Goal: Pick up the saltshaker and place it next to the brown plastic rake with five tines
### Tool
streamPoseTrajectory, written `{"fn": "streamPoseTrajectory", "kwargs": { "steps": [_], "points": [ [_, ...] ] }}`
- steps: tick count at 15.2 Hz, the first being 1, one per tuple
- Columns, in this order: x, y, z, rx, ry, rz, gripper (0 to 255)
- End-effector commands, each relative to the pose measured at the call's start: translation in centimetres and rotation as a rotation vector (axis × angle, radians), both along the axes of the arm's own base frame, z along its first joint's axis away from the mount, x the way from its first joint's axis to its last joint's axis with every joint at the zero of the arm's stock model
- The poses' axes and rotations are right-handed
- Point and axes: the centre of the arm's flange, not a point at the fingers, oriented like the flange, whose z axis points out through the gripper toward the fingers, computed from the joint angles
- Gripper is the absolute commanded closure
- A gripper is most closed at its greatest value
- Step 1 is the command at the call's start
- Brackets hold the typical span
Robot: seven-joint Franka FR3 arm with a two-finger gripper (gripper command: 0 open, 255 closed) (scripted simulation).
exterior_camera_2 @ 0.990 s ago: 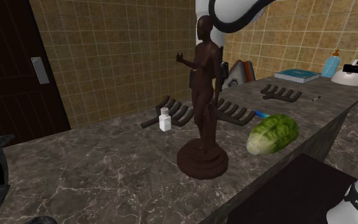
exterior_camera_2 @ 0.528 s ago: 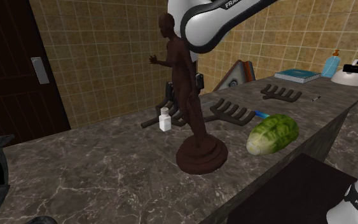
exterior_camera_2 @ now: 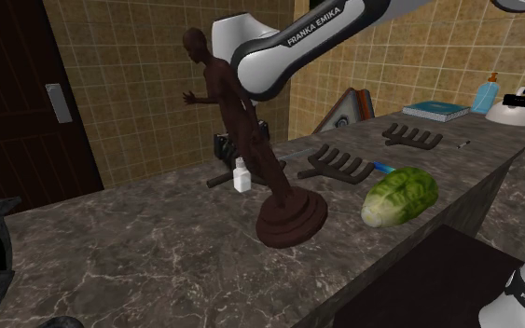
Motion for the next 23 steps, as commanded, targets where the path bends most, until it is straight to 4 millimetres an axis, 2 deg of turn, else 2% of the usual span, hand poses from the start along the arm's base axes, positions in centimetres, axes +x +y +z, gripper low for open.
{"fn": "streamPoseTrajectory", "kwargs": {
  "steps": [1,6,13,14,23],
  "points": [
    [0.3,0.2,-1.1,0.0,-0.001,0.0,0],
    [0.5,-0.1,-3.5,0.0,-0.001,0.0,0],
    [0.5,-0.1,-3.5,0.0,-0.001,0.0,0],
    [0.5,-0.1,-3.5,0.0,-0.001,0.0,255],
    [0.5,-0.1,-3.5,0.0,-0.001,0.0,255]
  ]
}}
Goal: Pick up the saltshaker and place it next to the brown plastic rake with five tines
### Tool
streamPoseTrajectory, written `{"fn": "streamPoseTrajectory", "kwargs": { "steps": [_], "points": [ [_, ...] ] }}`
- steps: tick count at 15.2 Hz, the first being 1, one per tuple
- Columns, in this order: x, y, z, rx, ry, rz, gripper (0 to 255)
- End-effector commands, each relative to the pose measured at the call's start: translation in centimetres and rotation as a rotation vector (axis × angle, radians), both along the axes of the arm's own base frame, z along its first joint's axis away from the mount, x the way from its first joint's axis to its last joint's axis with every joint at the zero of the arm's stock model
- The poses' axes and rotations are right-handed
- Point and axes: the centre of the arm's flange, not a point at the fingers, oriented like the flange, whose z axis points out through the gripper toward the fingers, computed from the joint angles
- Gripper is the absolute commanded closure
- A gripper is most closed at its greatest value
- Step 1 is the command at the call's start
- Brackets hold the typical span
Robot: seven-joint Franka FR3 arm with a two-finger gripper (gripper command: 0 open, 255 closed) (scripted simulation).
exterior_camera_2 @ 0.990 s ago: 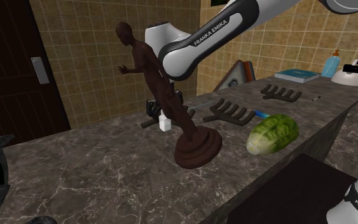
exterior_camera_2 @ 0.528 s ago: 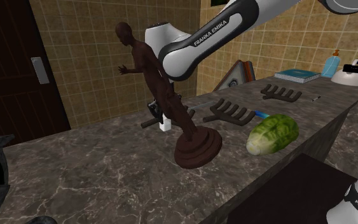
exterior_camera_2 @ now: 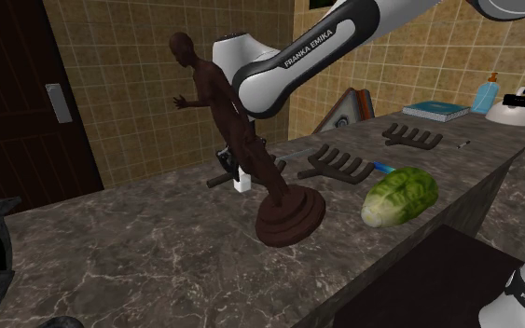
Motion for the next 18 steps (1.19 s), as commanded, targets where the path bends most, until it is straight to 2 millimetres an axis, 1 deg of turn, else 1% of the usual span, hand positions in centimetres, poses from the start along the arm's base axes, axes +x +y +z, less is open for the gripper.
{"fn": "streamPoseTrajectory", "kwargs": {
  "steps": [1,18],
  "points": [
    [0.0,0.0,0.4,-0.001,0.001,0.0,255],
    [0.0,0.0,9.4,-0.001,0.001,0.0,255]
  ]
}}
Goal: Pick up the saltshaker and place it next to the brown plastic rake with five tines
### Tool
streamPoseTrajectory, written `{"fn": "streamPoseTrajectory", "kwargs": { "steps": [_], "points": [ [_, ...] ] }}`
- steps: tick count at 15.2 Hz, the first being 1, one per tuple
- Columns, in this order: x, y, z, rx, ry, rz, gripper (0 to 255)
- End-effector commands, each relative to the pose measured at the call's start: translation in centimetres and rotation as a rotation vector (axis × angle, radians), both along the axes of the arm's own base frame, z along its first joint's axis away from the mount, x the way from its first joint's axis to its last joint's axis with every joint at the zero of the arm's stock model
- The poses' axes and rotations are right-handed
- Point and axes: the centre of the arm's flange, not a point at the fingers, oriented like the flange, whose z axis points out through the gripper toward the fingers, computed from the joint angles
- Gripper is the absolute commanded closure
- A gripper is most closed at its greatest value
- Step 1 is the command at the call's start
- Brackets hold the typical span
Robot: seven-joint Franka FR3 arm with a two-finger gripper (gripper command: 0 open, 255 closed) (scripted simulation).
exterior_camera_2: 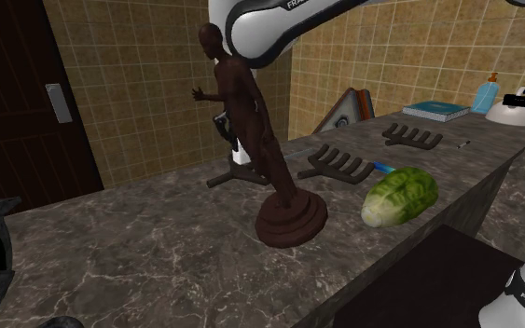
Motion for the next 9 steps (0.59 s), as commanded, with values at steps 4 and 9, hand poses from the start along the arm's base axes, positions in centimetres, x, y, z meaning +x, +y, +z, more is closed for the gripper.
{"fn": "streamPoseTrajectory", "kwargs": {
  "steps": [4,9],
  "points": [
    [0.0,0.0,2.6,0.0,0.0,0.0,255],
    [0.0,0.0,5.2,0.0,0.0,0.0,255]
  ]
}}
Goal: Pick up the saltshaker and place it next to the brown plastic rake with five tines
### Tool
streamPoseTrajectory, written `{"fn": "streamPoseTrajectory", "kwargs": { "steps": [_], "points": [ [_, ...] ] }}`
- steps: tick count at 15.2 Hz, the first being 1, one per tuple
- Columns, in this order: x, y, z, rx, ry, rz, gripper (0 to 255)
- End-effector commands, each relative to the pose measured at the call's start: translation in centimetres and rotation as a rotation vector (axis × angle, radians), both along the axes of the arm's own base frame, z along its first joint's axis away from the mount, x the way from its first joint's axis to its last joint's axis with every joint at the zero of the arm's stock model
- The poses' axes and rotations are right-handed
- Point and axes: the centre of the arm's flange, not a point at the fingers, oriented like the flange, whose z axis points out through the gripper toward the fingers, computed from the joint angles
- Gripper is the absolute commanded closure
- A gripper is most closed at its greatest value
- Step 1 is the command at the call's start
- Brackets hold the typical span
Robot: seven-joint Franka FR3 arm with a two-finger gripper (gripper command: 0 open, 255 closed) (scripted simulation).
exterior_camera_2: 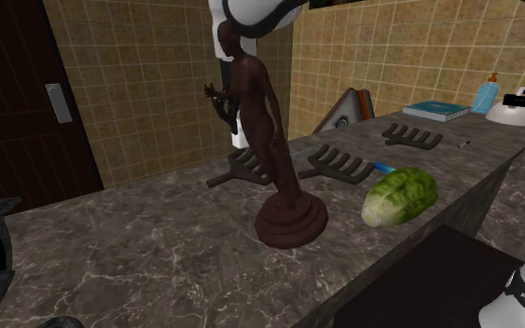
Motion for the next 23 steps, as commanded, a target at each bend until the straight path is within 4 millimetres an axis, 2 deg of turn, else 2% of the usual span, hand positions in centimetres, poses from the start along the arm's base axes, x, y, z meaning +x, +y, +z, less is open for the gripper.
{"fn": "streamPoseTrajectory", "kwargs": {
  "steps": [1,5,23],
  "points": [
    [0.1,0.0,1.1,0.0,0.0,0.0,255],
    [0.1,0.0,2.8,0.0,0.0,0.0,255],
    [-6.8,-22.7,2.9,0.0,0.0,0.0,255]
  ]
}}
